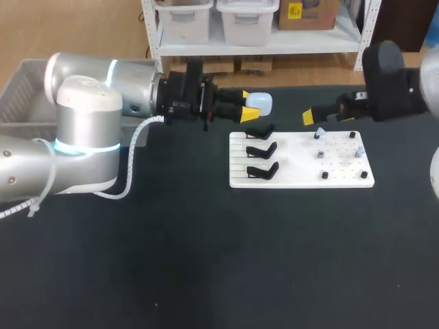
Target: Pick up each earbud case from the left stands, insert the matching earbuds, close the lid, and place the case in the box.
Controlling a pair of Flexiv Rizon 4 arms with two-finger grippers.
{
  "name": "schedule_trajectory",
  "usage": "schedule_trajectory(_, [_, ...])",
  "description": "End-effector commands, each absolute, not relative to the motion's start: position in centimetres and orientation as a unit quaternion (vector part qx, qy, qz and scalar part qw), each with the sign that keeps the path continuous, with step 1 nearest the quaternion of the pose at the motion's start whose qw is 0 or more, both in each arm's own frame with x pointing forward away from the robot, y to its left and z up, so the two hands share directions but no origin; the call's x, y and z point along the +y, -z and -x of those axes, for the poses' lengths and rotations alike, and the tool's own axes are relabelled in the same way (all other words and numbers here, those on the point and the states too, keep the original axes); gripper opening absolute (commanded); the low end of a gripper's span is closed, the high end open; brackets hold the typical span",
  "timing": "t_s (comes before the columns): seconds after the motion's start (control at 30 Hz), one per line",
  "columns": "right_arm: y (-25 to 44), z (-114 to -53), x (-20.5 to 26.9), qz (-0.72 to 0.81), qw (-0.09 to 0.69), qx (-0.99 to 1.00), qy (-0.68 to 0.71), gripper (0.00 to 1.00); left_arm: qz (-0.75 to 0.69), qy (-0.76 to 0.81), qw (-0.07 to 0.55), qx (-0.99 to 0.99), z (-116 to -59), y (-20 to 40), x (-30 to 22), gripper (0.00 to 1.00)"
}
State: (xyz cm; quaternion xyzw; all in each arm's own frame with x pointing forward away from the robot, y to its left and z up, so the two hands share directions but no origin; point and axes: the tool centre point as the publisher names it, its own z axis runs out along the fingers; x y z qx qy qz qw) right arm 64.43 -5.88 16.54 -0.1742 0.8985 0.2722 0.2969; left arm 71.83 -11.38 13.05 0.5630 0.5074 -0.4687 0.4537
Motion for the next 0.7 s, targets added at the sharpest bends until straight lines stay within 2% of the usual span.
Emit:
schedule_trajectory(0.03, [-16.6, -64.1, -5.0, 0.173, 0.294, 0.905, -0.256, 1.00, -0.567, 0.474, 0.450, 0.502, -72.5, -12.8, -11.6, 0.00])
schedule_trajectory(0.7, [-15.5, -66.6, -0.4, 0.187, 0.250, 0.916, -0.251, 1.00, -0.569, 0.474, 0.448, 0.501, -72.5, -12.7, -11.6, 0.00])
